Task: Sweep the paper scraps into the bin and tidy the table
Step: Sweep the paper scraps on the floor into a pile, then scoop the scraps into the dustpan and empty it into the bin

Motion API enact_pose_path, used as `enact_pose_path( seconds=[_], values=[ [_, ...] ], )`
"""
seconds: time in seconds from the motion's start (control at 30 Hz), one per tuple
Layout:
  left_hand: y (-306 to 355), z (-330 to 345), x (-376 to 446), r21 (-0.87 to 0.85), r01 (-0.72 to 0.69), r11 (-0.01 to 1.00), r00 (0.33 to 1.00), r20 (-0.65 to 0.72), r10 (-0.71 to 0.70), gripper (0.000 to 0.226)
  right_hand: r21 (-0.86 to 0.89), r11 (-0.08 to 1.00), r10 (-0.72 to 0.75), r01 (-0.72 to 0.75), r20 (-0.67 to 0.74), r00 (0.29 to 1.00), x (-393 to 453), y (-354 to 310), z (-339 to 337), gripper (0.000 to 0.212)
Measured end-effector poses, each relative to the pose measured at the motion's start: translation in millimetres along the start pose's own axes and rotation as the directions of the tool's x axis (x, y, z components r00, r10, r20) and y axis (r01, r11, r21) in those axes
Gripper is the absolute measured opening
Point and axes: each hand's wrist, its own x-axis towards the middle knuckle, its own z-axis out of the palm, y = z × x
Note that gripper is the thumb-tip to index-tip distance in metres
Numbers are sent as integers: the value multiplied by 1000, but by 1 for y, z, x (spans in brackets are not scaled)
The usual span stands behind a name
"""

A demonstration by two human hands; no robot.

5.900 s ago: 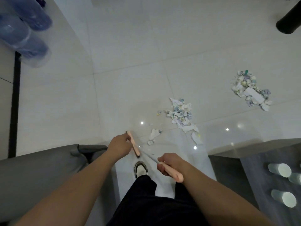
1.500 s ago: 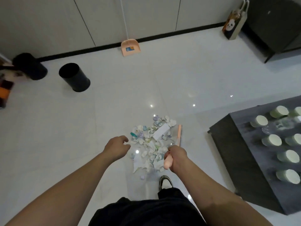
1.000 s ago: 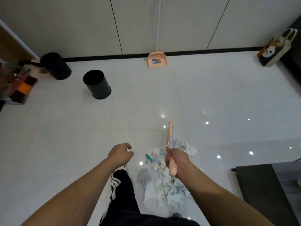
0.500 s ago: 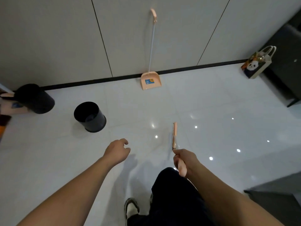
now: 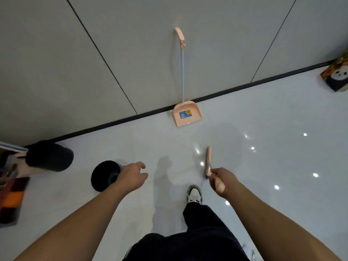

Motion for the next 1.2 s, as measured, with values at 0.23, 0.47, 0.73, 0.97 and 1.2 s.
enact_pose_path(
  seconds=[0.23,0.47,0.73,0.97,1.2],
  values=[
    [104,-75,114,92,-164,982,986,-20,166,41,-44,989,139,-140,-27,990,33,-82,45,25],
    [204,-149,244,228,-336,914,935,-37,353,42,-137,976,157,-169,-88,984,69,-146,88,24],
    [321,-255,413,569,-545,615,740,-17,672,68,108,979,191,-172,-190,963,106,-202,166,23],
    [384,-304,526,750,-617,238,632,292,717,67,399,916,170,-41,-295,940,107,-212,232,14],
    [436,-286,544,793,-575,-200,545,553,630,25,626,777,145,65,-279,949,93,-192,246,10]
  ],
)
